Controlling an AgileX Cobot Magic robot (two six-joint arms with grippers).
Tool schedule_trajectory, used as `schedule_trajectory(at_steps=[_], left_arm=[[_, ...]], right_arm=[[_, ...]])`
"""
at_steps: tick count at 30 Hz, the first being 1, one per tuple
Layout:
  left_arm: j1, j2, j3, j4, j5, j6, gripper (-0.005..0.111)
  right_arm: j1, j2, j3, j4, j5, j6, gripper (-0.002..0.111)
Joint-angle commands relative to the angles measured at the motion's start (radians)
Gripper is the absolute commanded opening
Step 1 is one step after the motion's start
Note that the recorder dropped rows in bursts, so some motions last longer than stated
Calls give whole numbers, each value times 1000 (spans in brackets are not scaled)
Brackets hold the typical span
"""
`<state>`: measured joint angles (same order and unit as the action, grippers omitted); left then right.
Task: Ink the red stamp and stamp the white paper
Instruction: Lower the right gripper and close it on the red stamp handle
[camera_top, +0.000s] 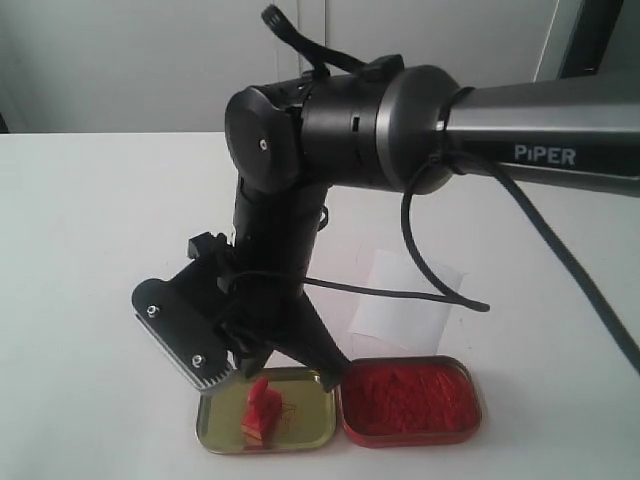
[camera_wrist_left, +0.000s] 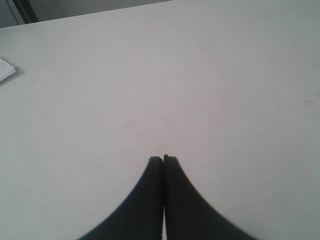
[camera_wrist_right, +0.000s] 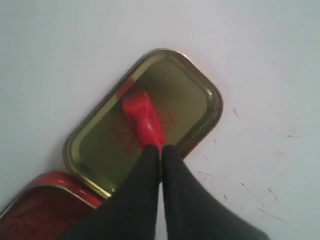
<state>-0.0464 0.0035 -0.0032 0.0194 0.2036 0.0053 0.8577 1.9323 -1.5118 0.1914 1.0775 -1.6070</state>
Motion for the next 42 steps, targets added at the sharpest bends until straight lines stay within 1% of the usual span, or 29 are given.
schedule_trajectory(at_steps=[1,5,13,28,42], left_arm=[[4,-3,3,-3,-1,3,0],[4,-3,3,-3,-1,3,0],[4,-3,3,-3,-1,3,0],[4,-3,3,-3,-1,3,0],[4,-3,3,-3,-1,3,0]], right_arm=[[3,3,28,-62,16,-65,18],[7,3,59,-73,-8,-77,29],[41,8,60,-71,-119,-95,38],[53,78,60,-104,-106,-91,38],[53,84,60,-106,-116,-91,38]])
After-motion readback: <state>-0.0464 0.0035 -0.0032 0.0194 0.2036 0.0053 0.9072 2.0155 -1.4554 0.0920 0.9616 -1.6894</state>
